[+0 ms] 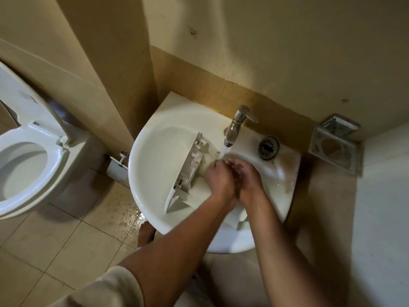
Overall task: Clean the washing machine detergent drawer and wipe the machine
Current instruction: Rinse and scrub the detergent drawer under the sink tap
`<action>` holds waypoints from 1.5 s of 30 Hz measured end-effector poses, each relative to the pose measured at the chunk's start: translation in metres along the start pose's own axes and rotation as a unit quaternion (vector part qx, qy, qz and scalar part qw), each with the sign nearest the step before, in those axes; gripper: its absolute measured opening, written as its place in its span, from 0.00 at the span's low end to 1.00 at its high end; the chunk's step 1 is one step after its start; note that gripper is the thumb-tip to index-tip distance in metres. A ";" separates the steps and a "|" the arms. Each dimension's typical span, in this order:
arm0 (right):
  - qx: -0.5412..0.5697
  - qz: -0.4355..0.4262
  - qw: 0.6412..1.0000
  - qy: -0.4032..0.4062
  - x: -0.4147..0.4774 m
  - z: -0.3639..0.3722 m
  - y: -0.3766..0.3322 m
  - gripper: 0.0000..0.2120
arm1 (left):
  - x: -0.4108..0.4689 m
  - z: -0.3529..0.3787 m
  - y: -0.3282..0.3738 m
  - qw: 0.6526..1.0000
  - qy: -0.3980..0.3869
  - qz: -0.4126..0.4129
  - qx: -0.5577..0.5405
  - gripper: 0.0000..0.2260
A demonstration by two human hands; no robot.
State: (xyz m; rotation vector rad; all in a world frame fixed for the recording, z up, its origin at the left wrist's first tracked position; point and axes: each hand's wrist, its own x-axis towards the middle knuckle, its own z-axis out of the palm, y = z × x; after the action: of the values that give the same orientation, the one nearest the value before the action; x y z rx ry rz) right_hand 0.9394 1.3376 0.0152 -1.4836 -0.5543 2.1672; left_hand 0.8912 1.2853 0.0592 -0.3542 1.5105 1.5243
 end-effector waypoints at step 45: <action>-0.418 -0.066 0.905 -0.044 -0.043 0.080 -0.021 0.09 | -0.015 -0.015 0.031 0.987 0.135 0.005 -0.088 0.12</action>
State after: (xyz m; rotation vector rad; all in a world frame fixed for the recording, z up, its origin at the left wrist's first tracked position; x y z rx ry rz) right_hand 0.8813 1.3242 0.0868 -1.6530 -1.7218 1.9712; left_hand 0.8704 1.2714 0.0870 -0.6801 1.5871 1.6753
